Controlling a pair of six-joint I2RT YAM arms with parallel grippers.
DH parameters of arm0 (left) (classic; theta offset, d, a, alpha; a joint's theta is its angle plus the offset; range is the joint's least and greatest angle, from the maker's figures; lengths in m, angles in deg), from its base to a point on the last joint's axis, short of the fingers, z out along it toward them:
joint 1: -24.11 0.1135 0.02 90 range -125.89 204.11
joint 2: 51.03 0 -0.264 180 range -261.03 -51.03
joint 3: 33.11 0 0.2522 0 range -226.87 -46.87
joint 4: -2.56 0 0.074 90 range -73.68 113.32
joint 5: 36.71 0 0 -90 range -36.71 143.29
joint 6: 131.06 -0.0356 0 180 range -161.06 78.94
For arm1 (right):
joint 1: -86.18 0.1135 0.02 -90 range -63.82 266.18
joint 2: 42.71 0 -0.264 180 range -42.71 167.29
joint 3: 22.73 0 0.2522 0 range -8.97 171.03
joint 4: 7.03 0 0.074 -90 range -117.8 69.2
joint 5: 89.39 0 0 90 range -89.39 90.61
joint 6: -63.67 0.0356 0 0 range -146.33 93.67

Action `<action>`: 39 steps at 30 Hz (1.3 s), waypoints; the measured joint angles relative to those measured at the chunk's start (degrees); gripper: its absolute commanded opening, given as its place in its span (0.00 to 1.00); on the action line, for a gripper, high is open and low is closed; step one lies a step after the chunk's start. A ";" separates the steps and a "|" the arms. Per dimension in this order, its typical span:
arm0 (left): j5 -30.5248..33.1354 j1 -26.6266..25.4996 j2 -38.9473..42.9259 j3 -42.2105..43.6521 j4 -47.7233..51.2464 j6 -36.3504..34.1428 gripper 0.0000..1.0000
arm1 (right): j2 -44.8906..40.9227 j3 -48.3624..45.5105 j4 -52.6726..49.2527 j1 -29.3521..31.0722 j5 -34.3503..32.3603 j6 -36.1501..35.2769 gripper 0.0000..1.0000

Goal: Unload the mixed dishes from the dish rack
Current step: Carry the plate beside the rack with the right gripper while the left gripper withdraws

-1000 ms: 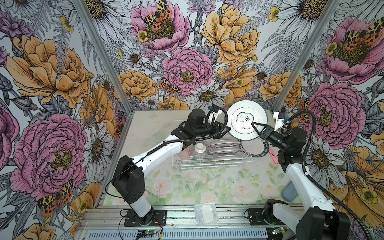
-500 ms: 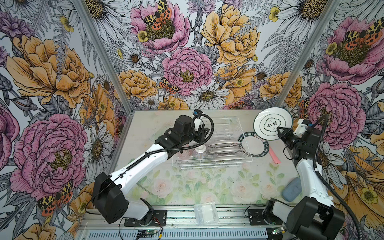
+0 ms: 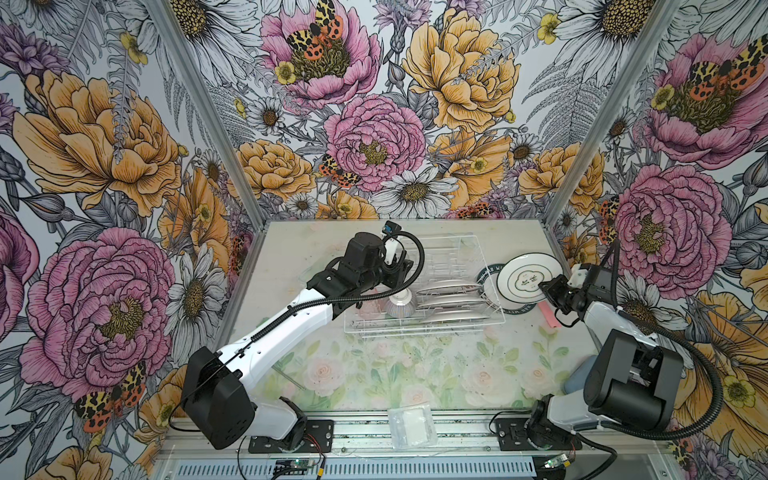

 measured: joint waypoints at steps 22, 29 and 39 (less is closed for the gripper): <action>-1.97 0.37 -1.77 0.00 0.15 0.00 0.57 | 6.75 -0.26 1.88 0.02 2.84 -0.13 0.21; -2.64 0.48 -1.77 0.00 0.15 -0.02 0.57 | 6.78 -0.33 2.16 0.02 3.28 -0.96 0.33; -4.66 1.99 -1.77 0.00 0.15 -0.46 0.57 | 6.75 -0.33 -1.18 0.22 2.49 -3.78 0.43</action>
